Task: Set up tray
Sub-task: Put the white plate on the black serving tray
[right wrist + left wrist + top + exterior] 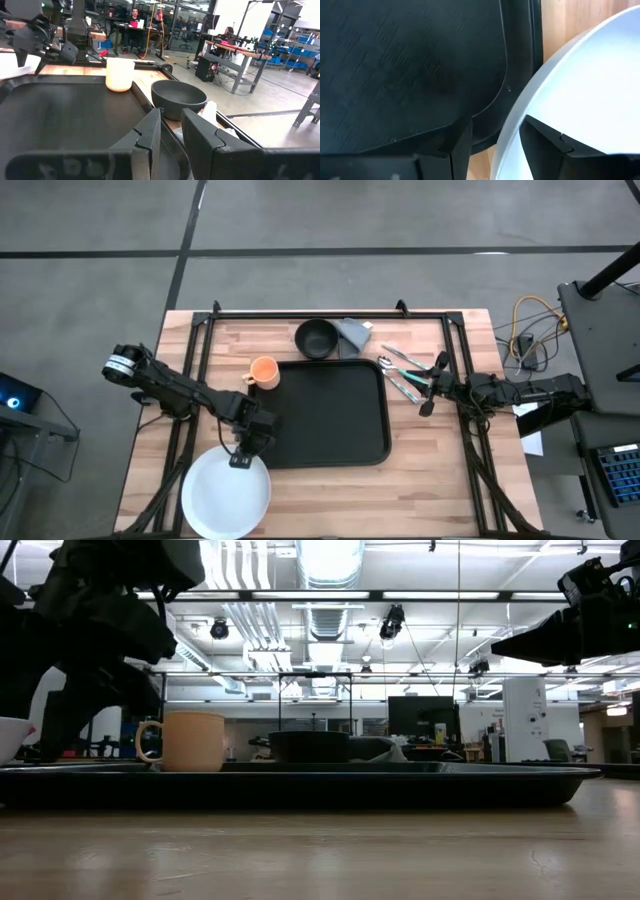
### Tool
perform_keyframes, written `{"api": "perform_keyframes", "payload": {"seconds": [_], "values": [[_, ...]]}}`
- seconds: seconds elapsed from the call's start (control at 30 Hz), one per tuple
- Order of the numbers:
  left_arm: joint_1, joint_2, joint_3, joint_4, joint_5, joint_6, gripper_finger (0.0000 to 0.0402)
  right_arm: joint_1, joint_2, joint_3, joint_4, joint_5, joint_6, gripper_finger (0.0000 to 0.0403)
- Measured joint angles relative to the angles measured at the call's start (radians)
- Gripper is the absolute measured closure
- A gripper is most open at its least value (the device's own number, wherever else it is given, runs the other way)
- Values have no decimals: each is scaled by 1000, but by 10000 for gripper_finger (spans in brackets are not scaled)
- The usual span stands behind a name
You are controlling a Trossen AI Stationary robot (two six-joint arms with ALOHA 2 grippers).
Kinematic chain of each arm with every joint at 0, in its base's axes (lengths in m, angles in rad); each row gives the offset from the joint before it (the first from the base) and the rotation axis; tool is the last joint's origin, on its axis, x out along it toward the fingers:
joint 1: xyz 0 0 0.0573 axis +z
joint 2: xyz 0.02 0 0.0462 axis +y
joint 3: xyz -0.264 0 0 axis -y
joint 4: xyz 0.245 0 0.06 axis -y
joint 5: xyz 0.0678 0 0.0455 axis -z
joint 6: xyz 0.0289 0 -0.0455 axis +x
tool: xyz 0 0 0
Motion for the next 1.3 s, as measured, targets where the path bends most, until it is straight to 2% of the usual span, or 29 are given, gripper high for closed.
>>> {"api": "perform_keyframes", "payload": {"seconds": [0.27,0.37,0.5,0.57,0.83,1.3], "values": [[0,0,-16,30,3,0,272,0,0,0,0,0,0,335],[0,0,-10,32,4,0,306,0,0,0,0,0,0,335],[0,0,-9,32,5,22,376,0,0,0,0,0,0,335],[0,0,-10,31,11,28,392,0,0,0,0,0,0,335],[0,0,5,32,3,27,401,0,0,0,0,0,0,335],[1,0,140,31,-24,-22,401,0,0,0,0,0,0,335]]}}
